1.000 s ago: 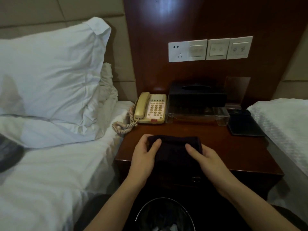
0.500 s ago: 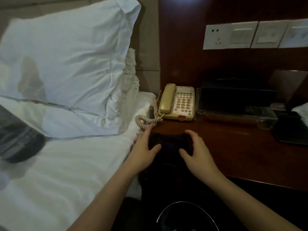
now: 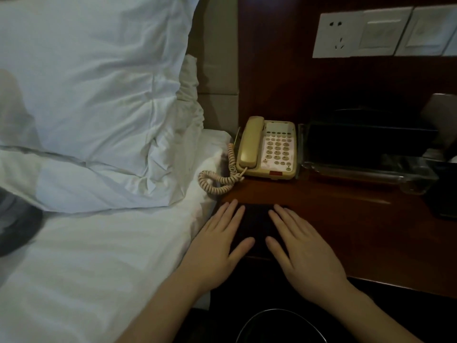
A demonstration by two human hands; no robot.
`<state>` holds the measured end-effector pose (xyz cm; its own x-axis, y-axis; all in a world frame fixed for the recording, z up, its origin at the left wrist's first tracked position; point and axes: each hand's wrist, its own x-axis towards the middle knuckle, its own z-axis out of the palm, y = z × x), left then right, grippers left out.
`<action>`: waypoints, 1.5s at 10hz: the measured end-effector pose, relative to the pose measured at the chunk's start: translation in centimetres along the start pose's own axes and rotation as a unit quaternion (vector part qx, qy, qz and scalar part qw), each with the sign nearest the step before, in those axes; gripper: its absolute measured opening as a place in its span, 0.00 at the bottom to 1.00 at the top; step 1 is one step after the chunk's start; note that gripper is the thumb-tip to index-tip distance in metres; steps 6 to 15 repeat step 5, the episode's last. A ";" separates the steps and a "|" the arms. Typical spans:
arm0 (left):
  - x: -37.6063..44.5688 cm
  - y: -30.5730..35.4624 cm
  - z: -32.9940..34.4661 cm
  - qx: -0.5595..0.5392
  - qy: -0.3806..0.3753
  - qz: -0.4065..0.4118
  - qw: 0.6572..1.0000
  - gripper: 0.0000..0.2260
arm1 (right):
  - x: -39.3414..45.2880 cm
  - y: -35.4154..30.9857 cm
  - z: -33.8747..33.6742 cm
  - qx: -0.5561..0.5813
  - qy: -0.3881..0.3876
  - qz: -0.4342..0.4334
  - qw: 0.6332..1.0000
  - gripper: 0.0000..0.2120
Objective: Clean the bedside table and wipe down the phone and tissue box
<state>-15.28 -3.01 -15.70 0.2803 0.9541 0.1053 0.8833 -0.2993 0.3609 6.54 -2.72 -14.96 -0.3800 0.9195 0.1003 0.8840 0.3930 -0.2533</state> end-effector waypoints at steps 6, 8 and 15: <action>-2.1 2.9 -2.4 0.048 0.067 0.004 0.997 0.38 | -2.0 1.3 -3.4 0.124 0.028 0.034 0.991 0.32; -2.1 2.9 -2.4 0.048 0.067 0.004 0.997 0.38 | -2.0 1.3 -3.4 0.124 0.028 0.034 0.991 0.32; -2.1 2.9 -2.4 0.048 0.067 0.004 0.997 0.38 | -2.0 1.3 -3.4 0.124 0.028 0.034 0.991 0.32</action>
